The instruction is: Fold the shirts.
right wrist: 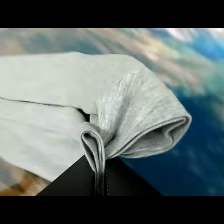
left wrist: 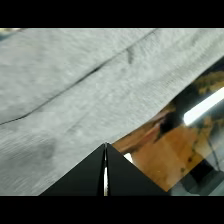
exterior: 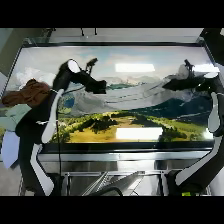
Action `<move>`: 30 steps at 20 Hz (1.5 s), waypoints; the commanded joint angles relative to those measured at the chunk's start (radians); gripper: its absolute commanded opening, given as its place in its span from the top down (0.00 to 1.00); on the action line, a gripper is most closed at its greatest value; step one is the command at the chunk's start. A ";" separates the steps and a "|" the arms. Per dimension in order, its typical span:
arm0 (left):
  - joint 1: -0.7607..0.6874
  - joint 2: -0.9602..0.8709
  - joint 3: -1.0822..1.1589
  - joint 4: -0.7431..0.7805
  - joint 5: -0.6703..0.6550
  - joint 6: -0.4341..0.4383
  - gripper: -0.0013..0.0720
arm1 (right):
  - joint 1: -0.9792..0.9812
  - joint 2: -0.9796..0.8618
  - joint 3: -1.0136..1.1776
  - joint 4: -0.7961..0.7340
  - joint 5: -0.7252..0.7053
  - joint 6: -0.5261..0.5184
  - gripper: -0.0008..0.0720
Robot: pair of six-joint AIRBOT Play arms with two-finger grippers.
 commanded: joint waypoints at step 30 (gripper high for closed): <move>0.523 0.483 -0.110 -0.335 -0.120 0.203 0.97 | 0.987 -0.232 0.212 -0.048 -0.533 0.307 0.90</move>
